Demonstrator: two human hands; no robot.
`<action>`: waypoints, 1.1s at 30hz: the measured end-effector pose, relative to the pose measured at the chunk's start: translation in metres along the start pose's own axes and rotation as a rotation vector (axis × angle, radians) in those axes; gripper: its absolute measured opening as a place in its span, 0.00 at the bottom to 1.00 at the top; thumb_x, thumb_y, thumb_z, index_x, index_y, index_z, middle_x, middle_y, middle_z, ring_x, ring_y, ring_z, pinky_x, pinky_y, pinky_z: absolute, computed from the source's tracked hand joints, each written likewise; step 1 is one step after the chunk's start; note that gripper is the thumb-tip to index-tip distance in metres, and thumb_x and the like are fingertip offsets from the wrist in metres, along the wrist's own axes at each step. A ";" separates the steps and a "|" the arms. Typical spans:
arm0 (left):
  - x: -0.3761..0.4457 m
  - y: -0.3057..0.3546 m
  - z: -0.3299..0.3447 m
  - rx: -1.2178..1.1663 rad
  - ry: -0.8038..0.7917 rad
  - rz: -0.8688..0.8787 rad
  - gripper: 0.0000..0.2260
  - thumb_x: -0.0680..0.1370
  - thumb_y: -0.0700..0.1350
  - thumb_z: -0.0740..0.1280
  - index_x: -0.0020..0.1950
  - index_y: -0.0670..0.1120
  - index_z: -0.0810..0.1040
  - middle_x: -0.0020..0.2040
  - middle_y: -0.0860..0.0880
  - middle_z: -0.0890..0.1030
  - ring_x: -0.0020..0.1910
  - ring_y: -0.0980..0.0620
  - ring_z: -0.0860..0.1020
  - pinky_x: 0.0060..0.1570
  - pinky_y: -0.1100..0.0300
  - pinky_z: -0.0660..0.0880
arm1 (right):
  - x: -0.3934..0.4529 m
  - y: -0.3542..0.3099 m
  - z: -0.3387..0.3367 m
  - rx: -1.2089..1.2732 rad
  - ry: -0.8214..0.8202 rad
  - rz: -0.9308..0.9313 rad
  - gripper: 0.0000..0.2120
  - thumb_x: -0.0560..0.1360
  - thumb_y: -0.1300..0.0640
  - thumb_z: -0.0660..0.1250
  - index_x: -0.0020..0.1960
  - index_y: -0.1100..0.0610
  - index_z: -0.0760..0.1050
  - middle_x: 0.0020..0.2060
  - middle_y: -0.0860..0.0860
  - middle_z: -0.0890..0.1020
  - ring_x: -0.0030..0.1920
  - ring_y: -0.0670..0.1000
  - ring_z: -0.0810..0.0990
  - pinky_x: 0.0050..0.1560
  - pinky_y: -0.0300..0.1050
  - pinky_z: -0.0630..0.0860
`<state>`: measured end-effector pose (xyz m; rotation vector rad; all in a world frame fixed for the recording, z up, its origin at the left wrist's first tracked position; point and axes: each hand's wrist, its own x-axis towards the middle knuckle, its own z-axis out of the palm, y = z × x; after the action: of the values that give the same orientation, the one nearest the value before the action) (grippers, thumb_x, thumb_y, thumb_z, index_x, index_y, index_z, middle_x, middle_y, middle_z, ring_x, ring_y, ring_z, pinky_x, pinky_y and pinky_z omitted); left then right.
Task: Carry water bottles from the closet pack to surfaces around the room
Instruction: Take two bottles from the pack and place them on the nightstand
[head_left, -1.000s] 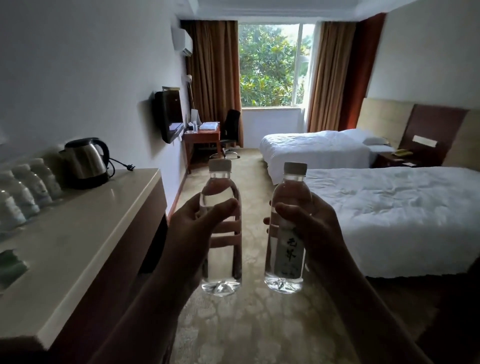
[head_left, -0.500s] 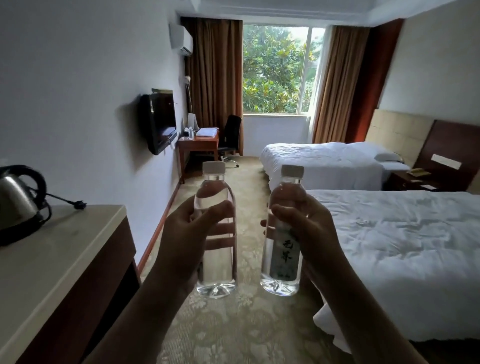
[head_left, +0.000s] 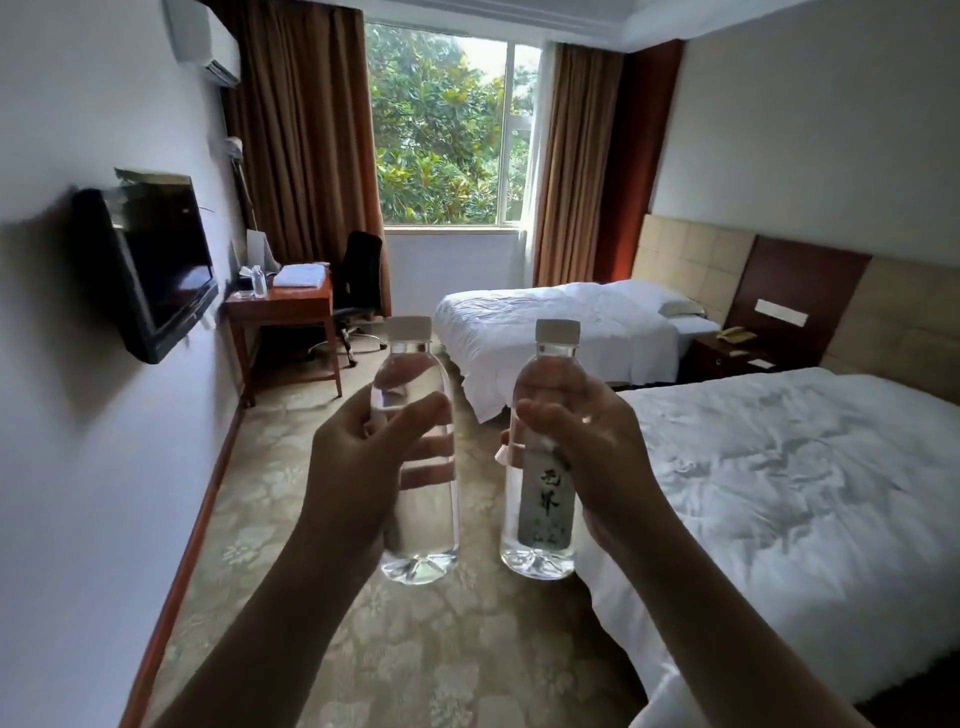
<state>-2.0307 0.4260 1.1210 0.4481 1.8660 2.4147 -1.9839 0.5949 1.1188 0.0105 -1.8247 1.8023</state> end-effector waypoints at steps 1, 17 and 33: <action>0.026 -0.007 0.000 -0.006 -0.005 0.000 0.24 0.61 0.54 0.72 0.56 0.51 0.81 0.43 0.47 0.87 0.39 0.48 0.86 0.33 0.58 0.80 | 0.021 0.010 0.002 0.010 0.013 -0.001 0.08 0.67 0.57 0.71 0.46 0.53 0.80 0.38 0.52 0.83 0.37 0.55 0.85 0.35 0.46 0.82; 0.436 -0.083 0.013 0.073 0.035 0.030 0.20 0.63 0.52 0.72 0.54 0.51 0.81 0.41 0.48 0.87 0.34 0.51 0.85 0.31 0.59 0.80 | 0.419 0.194 0.045 0.004 -0.057 -0.050 0.20 0.65 0.48 0.74 0.52 0.56 0.79 0.43 0.51 0.84 0.44 0.55 0.86 0.45 0.53 0.84; 0.871 -0.173 -0.026 0.042 -0.059 0.058 0.21 0.66 0.50 0.74 0.58 0.49 0.81 0.40 0.51 0.87 0.36 0.52 0.86 0.33 0.58 0.81 | 0.788 0.358 0.130 0.056 0.006 -0.030 0.09 0.69 0.54 0.70 0.48 0.53 0.80 0.38 0.50 0.83 0.38 0.55 0.85 0.41 0.47 0.83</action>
<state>-2.8931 0.6393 1.1177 0.5778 1.9080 2.3746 -2.8330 0.8056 1.1092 0.0533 -1.7601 1.8302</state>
